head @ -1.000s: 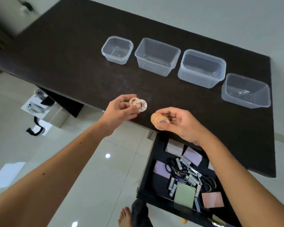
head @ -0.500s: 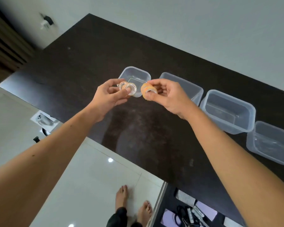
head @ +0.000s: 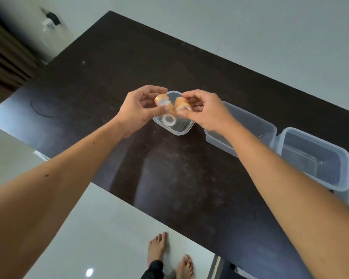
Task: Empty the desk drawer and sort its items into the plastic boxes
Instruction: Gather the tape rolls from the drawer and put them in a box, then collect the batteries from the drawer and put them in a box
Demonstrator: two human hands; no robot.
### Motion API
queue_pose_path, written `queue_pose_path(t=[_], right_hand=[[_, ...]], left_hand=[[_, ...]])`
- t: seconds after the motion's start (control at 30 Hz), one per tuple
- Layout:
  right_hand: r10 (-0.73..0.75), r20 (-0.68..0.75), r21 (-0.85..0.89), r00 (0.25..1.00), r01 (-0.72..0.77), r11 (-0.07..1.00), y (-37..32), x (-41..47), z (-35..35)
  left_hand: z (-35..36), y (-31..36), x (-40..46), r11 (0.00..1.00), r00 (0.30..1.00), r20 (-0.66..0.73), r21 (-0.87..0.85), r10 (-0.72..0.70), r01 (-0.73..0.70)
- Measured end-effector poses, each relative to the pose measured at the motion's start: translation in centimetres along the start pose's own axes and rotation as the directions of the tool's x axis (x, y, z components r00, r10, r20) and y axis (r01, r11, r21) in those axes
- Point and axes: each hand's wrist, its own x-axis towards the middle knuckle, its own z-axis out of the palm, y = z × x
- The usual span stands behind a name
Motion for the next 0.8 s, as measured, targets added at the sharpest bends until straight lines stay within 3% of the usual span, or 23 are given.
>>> queue_pose_path(t=[0.43,0.8], right_hand=[[-0.030,-0.086,-0.070,0.996,0.024,0.997,-1.1,-3.0,-1.3],[0.005,-0.183,0.024,0.983,0.000,1.000,-0.4,-19.9,-4.9]], left_hand=[[0.3,0.5,-1.4,0.998,0.998,-0.041,0.031,0.049,-0.048],[7.4,2.9,-12.2,0.995,0.999,0.032,-0.101,0.015,-0.012]])
